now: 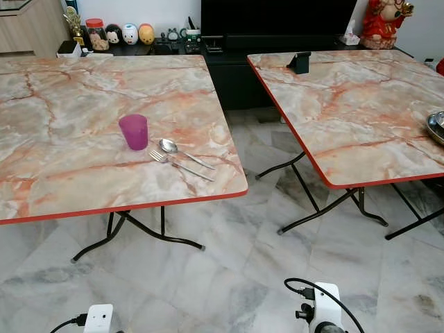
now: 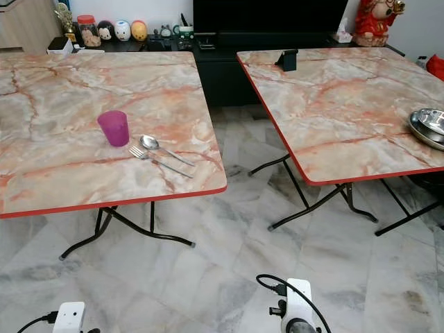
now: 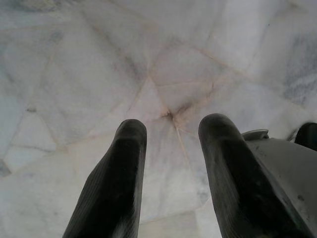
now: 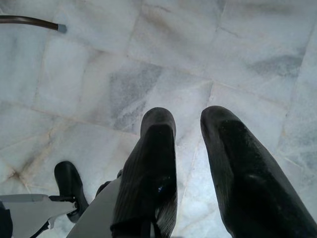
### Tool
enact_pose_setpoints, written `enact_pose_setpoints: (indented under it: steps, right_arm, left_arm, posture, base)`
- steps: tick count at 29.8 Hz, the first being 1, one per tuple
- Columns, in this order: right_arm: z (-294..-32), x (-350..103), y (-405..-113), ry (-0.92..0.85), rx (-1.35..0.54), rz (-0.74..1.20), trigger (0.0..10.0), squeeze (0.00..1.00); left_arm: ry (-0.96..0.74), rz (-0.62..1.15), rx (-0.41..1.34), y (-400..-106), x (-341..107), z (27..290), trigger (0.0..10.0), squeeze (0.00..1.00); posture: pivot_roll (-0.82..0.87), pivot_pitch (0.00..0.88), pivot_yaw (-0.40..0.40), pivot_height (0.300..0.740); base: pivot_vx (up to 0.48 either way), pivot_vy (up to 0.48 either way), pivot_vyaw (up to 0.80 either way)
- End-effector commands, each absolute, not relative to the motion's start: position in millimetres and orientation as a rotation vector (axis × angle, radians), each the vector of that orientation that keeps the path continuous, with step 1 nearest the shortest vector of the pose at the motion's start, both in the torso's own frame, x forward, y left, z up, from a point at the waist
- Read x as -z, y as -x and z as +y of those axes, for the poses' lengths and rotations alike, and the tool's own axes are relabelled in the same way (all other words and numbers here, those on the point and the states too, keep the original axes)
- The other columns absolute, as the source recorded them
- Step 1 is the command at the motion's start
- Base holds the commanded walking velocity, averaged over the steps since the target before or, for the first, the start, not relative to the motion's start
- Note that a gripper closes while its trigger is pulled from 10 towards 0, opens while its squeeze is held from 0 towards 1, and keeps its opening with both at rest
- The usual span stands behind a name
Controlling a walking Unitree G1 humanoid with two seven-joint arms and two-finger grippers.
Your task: Setting the table
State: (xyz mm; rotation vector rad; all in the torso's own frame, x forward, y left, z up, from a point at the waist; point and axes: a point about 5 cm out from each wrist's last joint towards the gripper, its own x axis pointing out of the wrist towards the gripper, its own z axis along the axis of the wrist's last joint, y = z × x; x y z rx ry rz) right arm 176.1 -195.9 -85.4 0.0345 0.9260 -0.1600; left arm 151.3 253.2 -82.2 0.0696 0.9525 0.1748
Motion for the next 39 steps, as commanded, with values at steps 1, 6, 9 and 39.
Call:
enact_pose_setpoints:
  steps: [1,6,9,39]
  right_arm:
    - [-198,87,-173,-0.049,0.171,0.943,10.0,0.0]
    - [-204,87,-170,-0.051,0.176,0.948,10.0,0.0]
    - [-205,87,-171,-0.043,0.167,0.947,10.0,0.0]
    - [-212,79,-186,-0.029,0.141,0.919,10.0,0.0]
  left_arm:
    - [-0.03,0.921,-0.205,-151,82,252,10.0,0.0]
    - [-0.082,0.861,-0.215,-155,78,253,10.0,0.0]
    - [-0.211,0.848,-0.21,-156,76,255,10.0,0.0]
    - [-0.268,-0.352,-0.209,-267,-116,210,10.0,0.0]
  posture:
    - [-0.01,0.0,-0.025,0.74]
    - [0.02,0.0,-0.039,0.74]
    - [0.03,0.0,-0.045,0.74]
    - [0.06,0.0,-0.085,0.74]
  base:
    - [0.0,0.0,0.0]
    - [0.0,0.0,0.0]
    - [0.0,0.0,0.0]
    - [0.0,0.0,0.0]
